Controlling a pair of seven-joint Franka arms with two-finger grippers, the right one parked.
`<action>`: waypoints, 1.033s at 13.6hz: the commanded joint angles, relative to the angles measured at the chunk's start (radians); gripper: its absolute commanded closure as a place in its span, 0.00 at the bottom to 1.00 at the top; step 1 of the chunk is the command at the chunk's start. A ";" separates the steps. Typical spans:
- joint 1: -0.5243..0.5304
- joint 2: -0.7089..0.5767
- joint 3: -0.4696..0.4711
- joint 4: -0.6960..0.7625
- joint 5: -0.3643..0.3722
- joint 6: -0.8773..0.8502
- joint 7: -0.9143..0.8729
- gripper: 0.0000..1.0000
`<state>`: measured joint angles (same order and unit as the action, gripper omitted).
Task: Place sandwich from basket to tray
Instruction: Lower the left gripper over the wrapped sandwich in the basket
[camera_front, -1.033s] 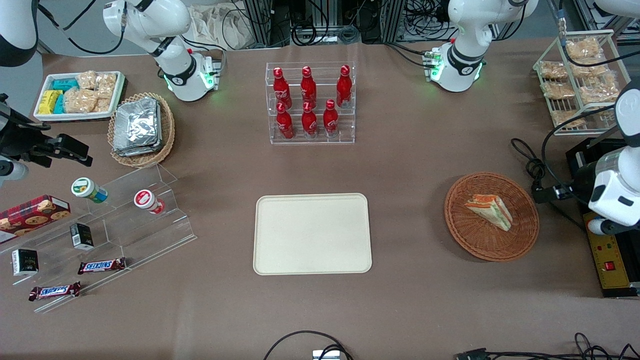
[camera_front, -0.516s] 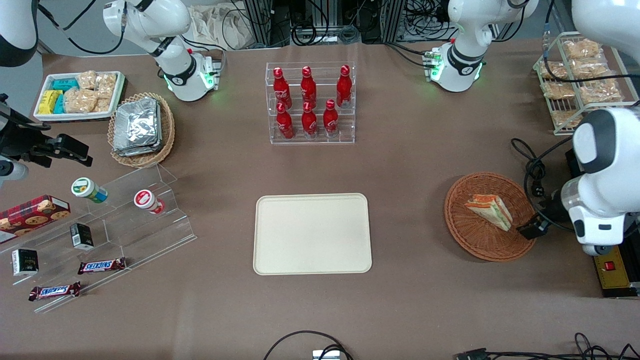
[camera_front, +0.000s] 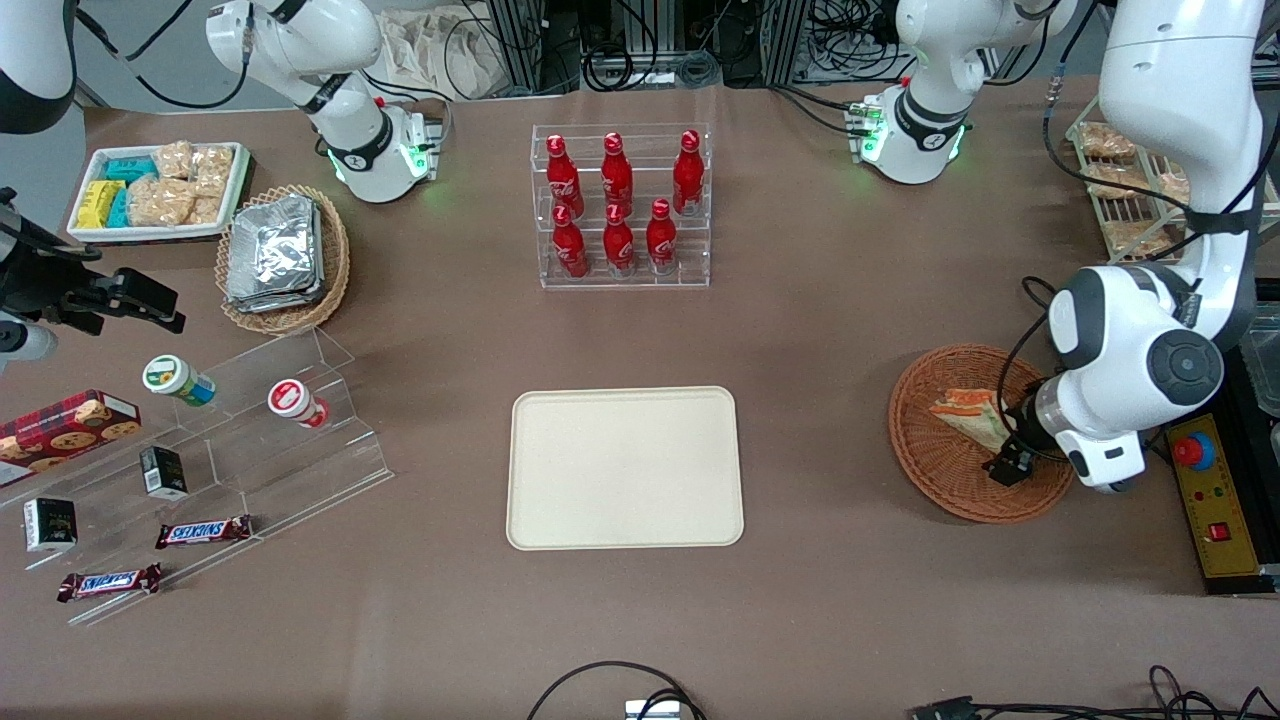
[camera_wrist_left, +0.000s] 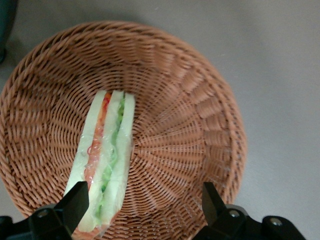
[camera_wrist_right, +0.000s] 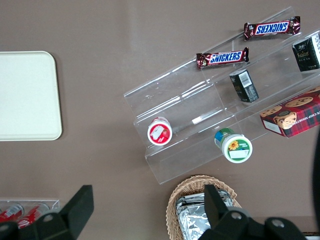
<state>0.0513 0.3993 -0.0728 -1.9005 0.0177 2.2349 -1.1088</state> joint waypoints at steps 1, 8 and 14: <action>-0.005 0.030 0.004 -0.011 -0.004 0.015 -0.048 0.00; -0.004 0.043 0.004 -0.003 0.002 -0.001 -0.057 0.00; 0.010 0.015 0.010 0.060 0.043 -0.204 -0.019 0.00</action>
<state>0.0642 0.4134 -0.0622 -1.8395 0.0288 2.0603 -1.1396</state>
